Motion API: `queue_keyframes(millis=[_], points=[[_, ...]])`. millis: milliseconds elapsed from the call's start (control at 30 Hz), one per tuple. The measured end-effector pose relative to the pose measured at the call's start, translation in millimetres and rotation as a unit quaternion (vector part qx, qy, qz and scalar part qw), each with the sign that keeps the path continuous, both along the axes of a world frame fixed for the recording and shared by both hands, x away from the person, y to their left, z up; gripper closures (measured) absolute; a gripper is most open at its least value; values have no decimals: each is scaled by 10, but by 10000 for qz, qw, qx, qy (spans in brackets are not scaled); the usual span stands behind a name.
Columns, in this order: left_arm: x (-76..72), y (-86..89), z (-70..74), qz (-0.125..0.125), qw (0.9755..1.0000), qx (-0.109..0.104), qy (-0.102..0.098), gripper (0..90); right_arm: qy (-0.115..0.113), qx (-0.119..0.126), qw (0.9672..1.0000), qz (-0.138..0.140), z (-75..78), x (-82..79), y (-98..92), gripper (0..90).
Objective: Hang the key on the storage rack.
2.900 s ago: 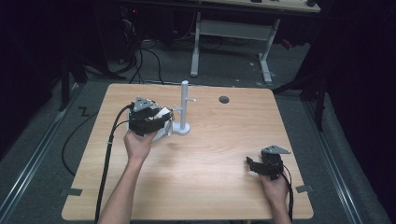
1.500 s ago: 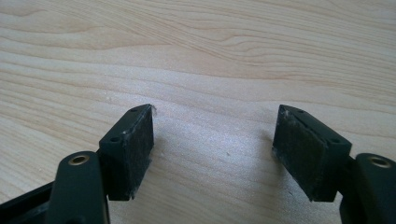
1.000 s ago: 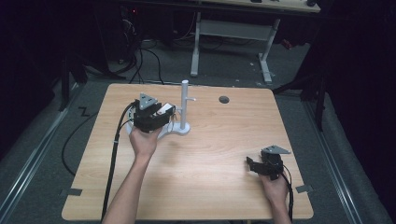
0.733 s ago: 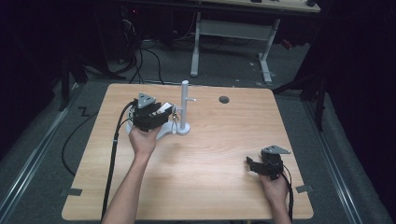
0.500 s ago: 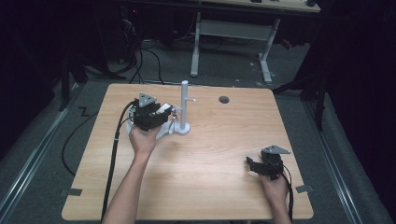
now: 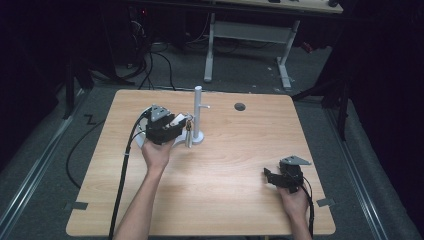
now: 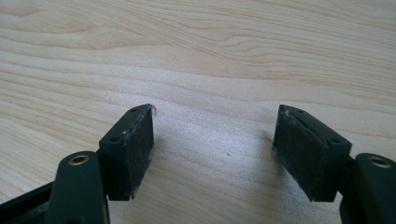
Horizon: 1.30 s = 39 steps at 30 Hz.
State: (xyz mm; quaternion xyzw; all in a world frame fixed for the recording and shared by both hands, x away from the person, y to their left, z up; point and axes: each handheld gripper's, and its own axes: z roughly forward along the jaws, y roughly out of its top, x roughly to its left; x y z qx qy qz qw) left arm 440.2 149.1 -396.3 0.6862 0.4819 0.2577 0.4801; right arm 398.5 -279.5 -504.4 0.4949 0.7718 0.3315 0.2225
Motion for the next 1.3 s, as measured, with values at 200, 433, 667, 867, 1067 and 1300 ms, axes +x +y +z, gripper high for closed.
queue_keyframes(millis=[200,433,667,867,1067,1300], points=[[23,-69,-68,-33,10000,43,8,508,-2,-1,10000,2,0,0,0,290],[58,-125,-117,-48,9999,107,28,506,-1,0,10000,1,0,0,0,290],[84,-162,-160,-48,9998,156,147,503,-1,0,10000,1,0,0,0,291],[95,-161,-173,-66,9996,211,148,500,-1,-1,10000,1,0,0,0,290],[93,-162,-180,-77,9994,241,231,485,-1,-2,10000,0,0,-1,0,290],[55,-129,-174,-38,9993,241,285,444,-2,-2,10000,1,0,0,0,290]])
